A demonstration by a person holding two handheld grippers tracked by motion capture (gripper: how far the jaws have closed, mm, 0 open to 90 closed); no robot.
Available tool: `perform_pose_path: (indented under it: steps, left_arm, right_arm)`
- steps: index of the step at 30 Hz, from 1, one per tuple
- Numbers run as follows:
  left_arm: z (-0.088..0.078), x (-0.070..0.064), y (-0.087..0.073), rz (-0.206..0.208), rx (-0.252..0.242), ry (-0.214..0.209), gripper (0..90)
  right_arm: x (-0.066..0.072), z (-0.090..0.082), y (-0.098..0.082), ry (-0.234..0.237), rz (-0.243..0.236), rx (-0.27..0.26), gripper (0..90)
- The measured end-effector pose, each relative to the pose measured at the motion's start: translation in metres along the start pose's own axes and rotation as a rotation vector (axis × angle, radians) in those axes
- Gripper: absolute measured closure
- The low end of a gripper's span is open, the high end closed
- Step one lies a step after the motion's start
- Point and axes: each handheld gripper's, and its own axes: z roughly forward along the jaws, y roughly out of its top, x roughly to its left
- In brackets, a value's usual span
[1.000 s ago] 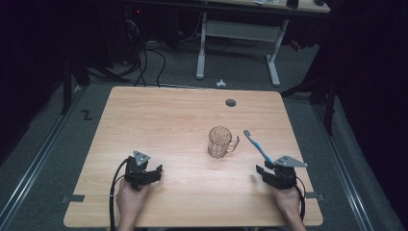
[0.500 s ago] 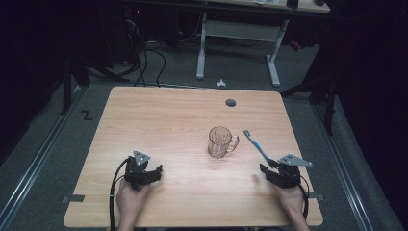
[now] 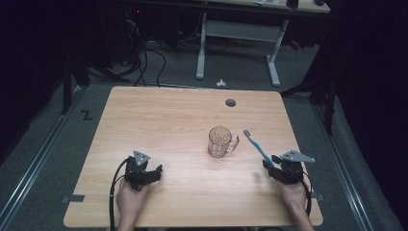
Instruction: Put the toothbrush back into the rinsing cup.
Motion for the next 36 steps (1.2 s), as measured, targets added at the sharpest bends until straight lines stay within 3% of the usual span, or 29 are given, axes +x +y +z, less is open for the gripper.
perform_pose_path:
  steps: [11, 20, 25, 36]
  left_arm:
    - [0.0, 0.0, 0.0, 0.0, 0.0, 0.0, 25.0]
    - [0.0, 0.0, 0.0, 0.001, 0.0, 0.0, 24.9]
    - [0.0, 0.0, 0.0, 0.001, 0.0, 0.0, 24.9]
    - [0.0, 0.0, 0.0, 0.001, 0.0, 0.001, 24.9]
  right_arm:
    - [-0.009, 0.005, 0.014, -0.005, -0.01, 0.015, 53.5]
    - [-0.013, 0.011, 0.024, 0.007, -0.029, 0.067, 56.4]
    - [-0.016, 0.011, 0.032, 0.002, -0.033, 0.049, 58.2]
    - [-0.021, 0.019, 0.047, 0.009, -0.057, 0.074, 58.5]
